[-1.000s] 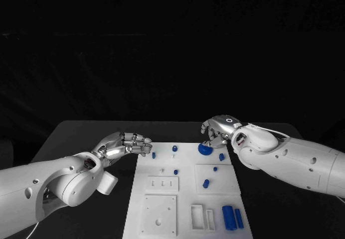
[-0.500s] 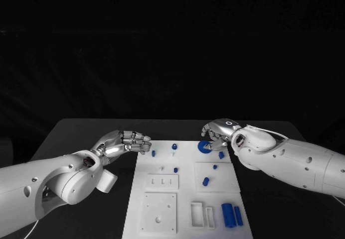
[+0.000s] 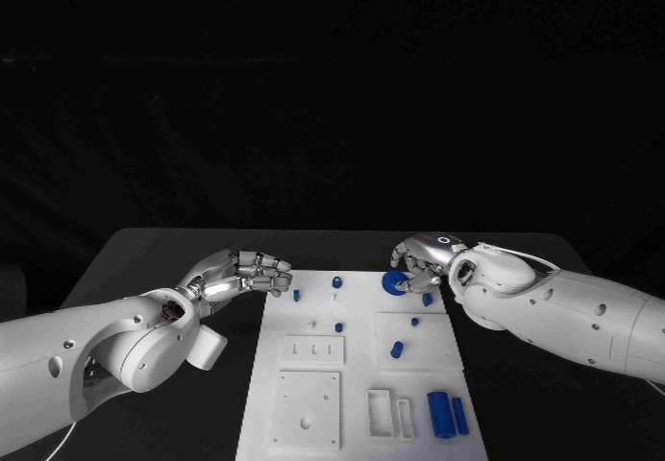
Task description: Assemble the parts on the task board
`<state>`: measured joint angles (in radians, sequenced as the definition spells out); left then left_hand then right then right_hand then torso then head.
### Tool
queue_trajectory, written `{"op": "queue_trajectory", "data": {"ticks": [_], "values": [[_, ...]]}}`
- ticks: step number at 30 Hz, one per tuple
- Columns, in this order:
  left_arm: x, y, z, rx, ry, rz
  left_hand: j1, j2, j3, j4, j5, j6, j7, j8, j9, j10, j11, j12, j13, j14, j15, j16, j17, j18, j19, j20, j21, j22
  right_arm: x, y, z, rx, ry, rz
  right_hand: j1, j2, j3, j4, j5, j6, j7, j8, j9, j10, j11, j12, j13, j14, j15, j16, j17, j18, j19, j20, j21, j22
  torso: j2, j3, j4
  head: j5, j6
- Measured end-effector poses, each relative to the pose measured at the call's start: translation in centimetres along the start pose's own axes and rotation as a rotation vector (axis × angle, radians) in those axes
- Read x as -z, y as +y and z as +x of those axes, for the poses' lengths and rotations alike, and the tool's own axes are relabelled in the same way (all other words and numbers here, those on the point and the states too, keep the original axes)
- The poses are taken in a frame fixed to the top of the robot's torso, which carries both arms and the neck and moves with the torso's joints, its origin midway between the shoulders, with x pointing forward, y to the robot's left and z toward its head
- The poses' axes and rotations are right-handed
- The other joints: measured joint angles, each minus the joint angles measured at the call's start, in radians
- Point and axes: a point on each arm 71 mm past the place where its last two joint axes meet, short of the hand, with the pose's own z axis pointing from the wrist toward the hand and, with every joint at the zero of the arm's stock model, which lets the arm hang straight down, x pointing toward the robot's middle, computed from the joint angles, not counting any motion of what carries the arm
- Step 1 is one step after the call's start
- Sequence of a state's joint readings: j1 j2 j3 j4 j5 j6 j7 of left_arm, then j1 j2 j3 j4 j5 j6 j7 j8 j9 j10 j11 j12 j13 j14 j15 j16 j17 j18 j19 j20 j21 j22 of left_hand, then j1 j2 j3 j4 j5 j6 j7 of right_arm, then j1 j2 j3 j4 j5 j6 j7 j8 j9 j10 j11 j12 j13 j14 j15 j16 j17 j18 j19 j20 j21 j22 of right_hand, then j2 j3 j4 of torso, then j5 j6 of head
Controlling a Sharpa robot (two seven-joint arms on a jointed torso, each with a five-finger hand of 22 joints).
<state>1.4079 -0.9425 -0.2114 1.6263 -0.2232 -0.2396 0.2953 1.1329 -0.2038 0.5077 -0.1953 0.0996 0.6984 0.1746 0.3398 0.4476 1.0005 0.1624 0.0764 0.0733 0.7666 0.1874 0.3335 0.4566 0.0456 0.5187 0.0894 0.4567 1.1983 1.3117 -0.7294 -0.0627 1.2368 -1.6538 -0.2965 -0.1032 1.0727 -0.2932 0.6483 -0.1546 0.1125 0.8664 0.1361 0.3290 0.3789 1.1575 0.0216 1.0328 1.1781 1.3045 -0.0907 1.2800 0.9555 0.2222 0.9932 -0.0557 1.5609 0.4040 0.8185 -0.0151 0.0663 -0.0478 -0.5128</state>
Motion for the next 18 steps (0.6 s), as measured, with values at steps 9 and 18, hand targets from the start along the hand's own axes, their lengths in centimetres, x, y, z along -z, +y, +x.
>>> {"op": "queue_trajectory", "data": {"ticks": [9,18], "values": [[-0.02,0.01,-0.02,0.0,-0.001,0.0,-0.004,0.004,-0.003,-0.003,0.0,0.0,0.0,0.0,0.0,0.0,0.0,0.0,0.0,0.0,0.0,0.0,-0.001,0.0,0.0,0.0,-0.004,-0.001,0.01,-0.23,0.48,-0.005,0.022,0.007,0.0,0.0,0.007,0.011,0.031,0.006,-0.003,0.0,0.002,0.0,0.0,0.0,0.002,0.0,0.0,0.0,0.005,0.0,0.0,0.0,0.003,0.005,0.0,0.0002,0.0002,-0.002,0.001],[-0.02,0.02,-0.03,0.0,-0.001,0.0,-0.004,0.004,-0.003,-0.003,0.0,0.0,0.0,0.0,0.0,0.0,0.0,0.0,-0.001,0.0,0.0,0.0,-0.001,-0.001,0.0,0.0,-0.004,-0.001,-0.08,-0.44,0.79,-0.008,0.034,0.013,-0.004,-0.004,0.003,0.016,0.054,0.005,-0.003,0.0,0.002,0.0,-0.001,0.0,0.002,0.002,0.001,0.0,0.007,-0.002,-0.004,-0.004,0.003,0.007,0.0,0.0002,0.0014,-0.002,-0.001]]}}
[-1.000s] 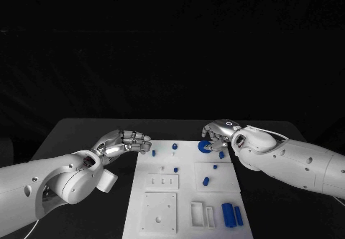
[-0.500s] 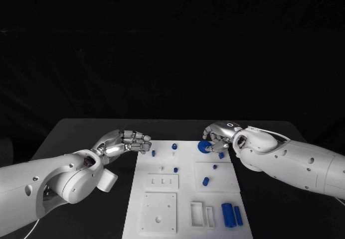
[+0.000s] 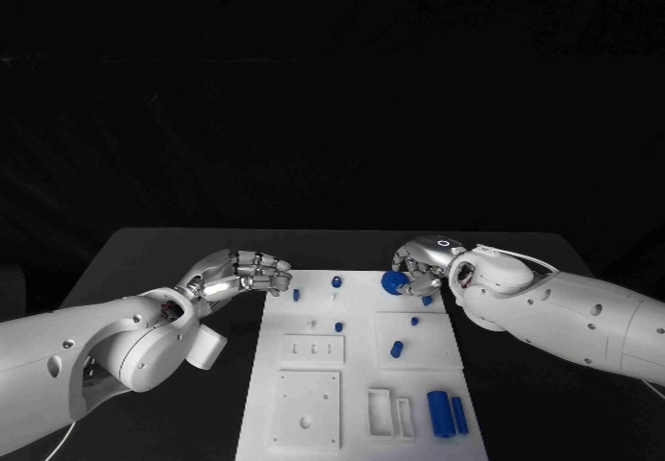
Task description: Assemble the parts on the task board
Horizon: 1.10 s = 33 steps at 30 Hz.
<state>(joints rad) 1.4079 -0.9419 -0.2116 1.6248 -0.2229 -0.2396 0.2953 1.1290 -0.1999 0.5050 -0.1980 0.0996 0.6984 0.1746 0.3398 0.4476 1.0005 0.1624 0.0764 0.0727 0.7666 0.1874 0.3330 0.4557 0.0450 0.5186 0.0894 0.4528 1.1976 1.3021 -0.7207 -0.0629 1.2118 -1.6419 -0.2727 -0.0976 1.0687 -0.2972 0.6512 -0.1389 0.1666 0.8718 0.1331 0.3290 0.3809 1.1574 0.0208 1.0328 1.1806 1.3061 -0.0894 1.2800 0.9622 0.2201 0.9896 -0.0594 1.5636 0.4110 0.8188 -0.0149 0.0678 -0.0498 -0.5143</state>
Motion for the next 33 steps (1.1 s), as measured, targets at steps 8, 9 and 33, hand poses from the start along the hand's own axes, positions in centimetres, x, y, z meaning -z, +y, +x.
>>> {"op": "queue_trajectory", "data": {"ticks": [8,9,33], "values": [[-0.01,0.0,0.01,0.0,0.0,0.0,0.0,0.0,0.0,0.0,0.0,0.0,0.0,0.0,0.0,0.0,0.0,0.0,0.0,0.0,0.0,0.0,0.0,0.0,0.0,0.0,0.0,0.0,-0.12,-0.1,0.14,-0.005,0.012,0.002,-0.004,0.004,0.009,0.011,0.016,0.0,0.0,0.0,0.0,-0.003,-0.003,0.0,0.0,0.0,0.0,0.0,0.002,0.0,0.0,0.0,0.0,0.002,0.0,-0.0003,-0.0002,0.0,-0.001],[-0.01,0.0,0.01,0.0,0.0,0.0,0.0,0.0,0.0,0.0,0.0,0.0,0.0,0.0,-0.001,0.0,0.0,0.0,0.0,0.0,0.0,0.0,0.0,0.0,0.0,0.0,0.0,0.0,-0.14,-0.13,0.16,-0.005,0.014,0.003,-0.004,0.004,0.01,0.012,0.016,0.0,0.0,0.0,0.0,-0.003,-0.003,0.0,0.0,0.0,0.0,0.0,0.002,0.0,0.0,0.0,0.0,0.002,0.0,-0.0002,-0.0002,0.0,-0.001],[-0.07,0.0,0.07,0.0,0.002,-0.001,0.0,0.0,0.0,0.0,0.0,0.0,0.0,0.0,-0.001,0.0,0.0,0.0,0.0,0.0,0.0,0.0,-0.001,-0.001,0.0,0.0,0.0,0.0,-0.59,-0.13,0.09,-0.002,0.042,0.001,-0.011,0.011,0.014,0.027,0.043,0.003,-0.003,0.001,0.003,-0.005,-0.001,0.004,0.0,0.0,0.0,0.0,0.008,-0.001,0.0,0.0,-0.001,0.011,-0.001,-0.0006,-0.0004,-0.002,-0.005]]}}
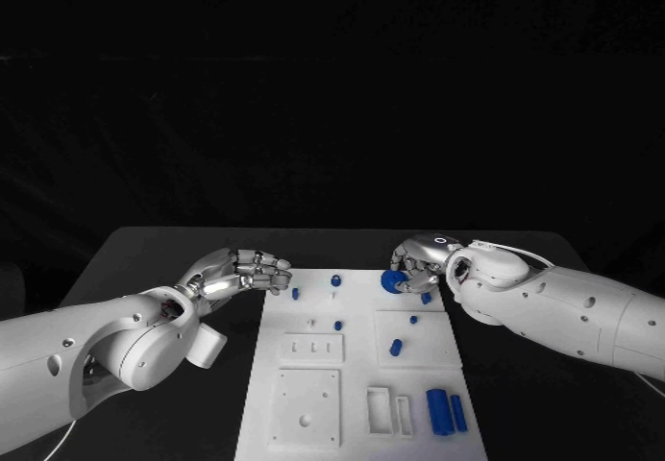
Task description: Assemble the parts on the task board
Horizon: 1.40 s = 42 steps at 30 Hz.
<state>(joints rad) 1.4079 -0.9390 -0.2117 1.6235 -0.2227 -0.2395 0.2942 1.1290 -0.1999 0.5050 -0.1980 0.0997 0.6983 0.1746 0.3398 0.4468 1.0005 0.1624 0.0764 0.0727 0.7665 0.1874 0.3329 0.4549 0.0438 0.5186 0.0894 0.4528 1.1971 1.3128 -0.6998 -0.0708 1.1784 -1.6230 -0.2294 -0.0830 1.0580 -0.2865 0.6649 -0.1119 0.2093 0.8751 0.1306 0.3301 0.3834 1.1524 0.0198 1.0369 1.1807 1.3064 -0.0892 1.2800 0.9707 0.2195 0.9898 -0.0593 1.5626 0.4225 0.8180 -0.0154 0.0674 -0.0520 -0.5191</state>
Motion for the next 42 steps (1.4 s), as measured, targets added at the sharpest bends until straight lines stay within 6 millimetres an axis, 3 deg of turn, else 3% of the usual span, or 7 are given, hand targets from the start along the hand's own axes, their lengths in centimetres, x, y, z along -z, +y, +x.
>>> {"op": "queue_trajectory", "data": {"ticks": [5,11,32,42], "values": [[0.0,0.0,0.0,0.0,0.0,0.0,0.0,0.0,0.0,0.0,0.0,0.0,0.0,0.0,0.0,0.0,0.0,0.0,-0.001,0.0,0.0,0.0,0.0,0.0,0.0,0.0,0.0,0.0,0.0,0.0,0.2,0.008,-0.006,-0.003,0.022,0.008,0.012,-0.02,-0.002,0.009,-0.008,0.009,0.004,-0.004,-0.004,0.0,0.001,0.0,0.0,0.0,0.004,0.0,0.0,0.0,0.0,0.003,0.0,0.0001,0.0,0.0,0.001],[0.0,0.0,0.0,0.0,-0.001,0.0,0.0,0.0,0.0,0.0,0.0,0.0,0.0,0.0,0.0,0.0,0.0,0.0,-0.001,0.0,0.0,0.0,0.0,0.0,0.0,0.0,0.0,0.0,0.0,0.2,0.3,0.017,-0.019,-0.01,0.031,0.017,0.051,-0.021,-0.05,0.026,-0.026,0.021,0.009,0.0,-0.008,0.0,-0.001,-0.003,-0.007,0.0,0.007,0.0,0.0,0.0,0.0,0.007,0.0,0.0003,-0.0001,0.001,0.001],[0.0,0.0,-0.1,-0.001,-0.002,-0.001,0.0,0.0,0.0,0.0,0.0,0.0,0.0,0.0,0.0,0.0,0.0,0.0,-0.001,0.0,0.0,0.0,0.0,-0.001,0.0,0.0,0.0,0.0,0.6,1.9,0.6,0.083,-0.084,-0.026,0.036,0.022,0.097,0.002,-0.082,0.029,-0.029,0.045,0.013,0.013,-0.027,0.0,-0.009,0.004,-0.023,0.0,0.015,0.0,0.001,0.0,0.0,0.017,0.0,0.0004,-0.0002,0.005,0.007],[0.0,0.1,-0.1,-0.002,-0.004,-0.001,0.0,0.0,0.0,0.0,0.0,0.0,0.0,0.0,-0.001,0.0,0.0,0.0,-0.001,0.0,0.0,0.0,-0.001,-0.001,0.0,0.0,0.0,0.0,0.9,4.4,-1.6,0.121,-0.158,-0.068,0.033,0.009,0.116,0.022,-0.094,0.039,-0.039,0.05,0.026,0.016,-0.031,0.0,-0.011,0.005,-0.023,0.0,0.019,0.0,0.009,-0.005,0.003,0.02,0.0,0.0003,-0.0006,0.008,0.009]]}}
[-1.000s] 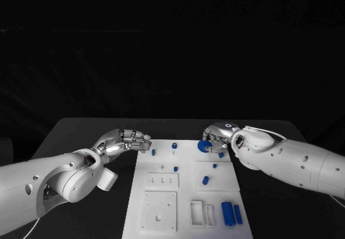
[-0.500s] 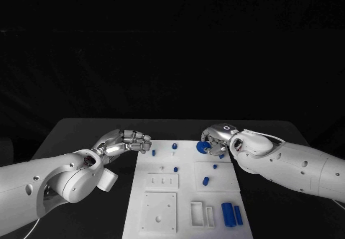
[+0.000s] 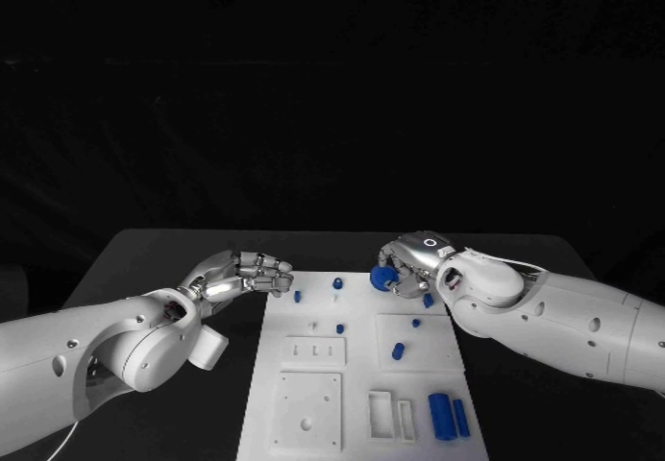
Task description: Assemble the parts on the task board
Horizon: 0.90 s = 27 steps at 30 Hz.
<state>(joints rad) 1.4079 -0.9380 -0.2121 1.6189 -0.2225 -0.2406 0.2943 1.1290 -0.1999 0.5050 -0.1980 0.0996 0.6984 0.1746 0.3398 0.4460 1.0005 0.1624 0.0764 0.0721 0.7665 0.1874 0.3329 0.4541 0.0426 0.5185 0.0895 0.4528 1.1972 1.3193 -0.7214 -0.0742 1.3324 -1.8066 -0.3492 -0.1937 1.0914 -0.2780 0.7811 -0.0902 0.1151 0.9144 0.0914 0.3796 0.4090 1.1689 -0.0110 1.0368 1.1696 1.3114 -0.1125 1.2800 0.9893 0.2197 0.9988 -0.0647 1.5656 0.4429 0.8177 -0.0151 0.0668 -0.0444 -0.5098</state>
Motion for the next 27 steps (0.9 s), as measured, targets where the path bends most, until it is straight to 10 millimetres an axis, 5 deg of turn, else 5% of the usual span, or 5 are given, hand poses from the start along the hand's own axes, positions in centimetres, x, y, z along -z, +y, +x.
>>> {"op": "queue_trajectory", "data": {"ticks": [10,27], "values": [[-0.1,0.0,0.1,0.0,0.001,0.001,-0.004,0.004,-0.003,-0.003,0.0,0.003,-0.003,0.0,0.0,0.0,0.0,0.0,0.0,0.0,0.0,0.0,0.0,-0.004,0.0,0.0,0.0,-0.001,-0.8,4.2,-1.0,0.043,-0.058,-0.086,0.0,-0.008,0.009,0.009,-0.011,0.003,-0.003,-0.003,0.0,0.004,-0.003,0.0,-0.001,0.0,0.0,0.0,0.002,0.0,0.0,0.0,0.0,0.002,0.0,-0.0004,0.0005,0.001,0.006],[-0.1,0.0,0.2,0.0,0.001,0.001,-0.004,0.004,-0.003,-0.003,0.0,0.004,-0.004,0.0,0.0,0.0,0.0,0.0,0.0,0.0,0.0,0.0,0.0,-0.004,0.0,0.0,0.0,-0.001,-2.1,8.8,-0.2,0.08,-0.068,-0.162,-0.004,-0.012,0.011,0.012,-0.022,0.006,-0.006,-0.005,-0.001,0.004,-0.003,0.0,-0.002,0.0,0.0,0.0,0.003,0.0,0.0,0.0,0.0,0.003,0.002,-0.0028,0.0036,0.025,0.002]]}}
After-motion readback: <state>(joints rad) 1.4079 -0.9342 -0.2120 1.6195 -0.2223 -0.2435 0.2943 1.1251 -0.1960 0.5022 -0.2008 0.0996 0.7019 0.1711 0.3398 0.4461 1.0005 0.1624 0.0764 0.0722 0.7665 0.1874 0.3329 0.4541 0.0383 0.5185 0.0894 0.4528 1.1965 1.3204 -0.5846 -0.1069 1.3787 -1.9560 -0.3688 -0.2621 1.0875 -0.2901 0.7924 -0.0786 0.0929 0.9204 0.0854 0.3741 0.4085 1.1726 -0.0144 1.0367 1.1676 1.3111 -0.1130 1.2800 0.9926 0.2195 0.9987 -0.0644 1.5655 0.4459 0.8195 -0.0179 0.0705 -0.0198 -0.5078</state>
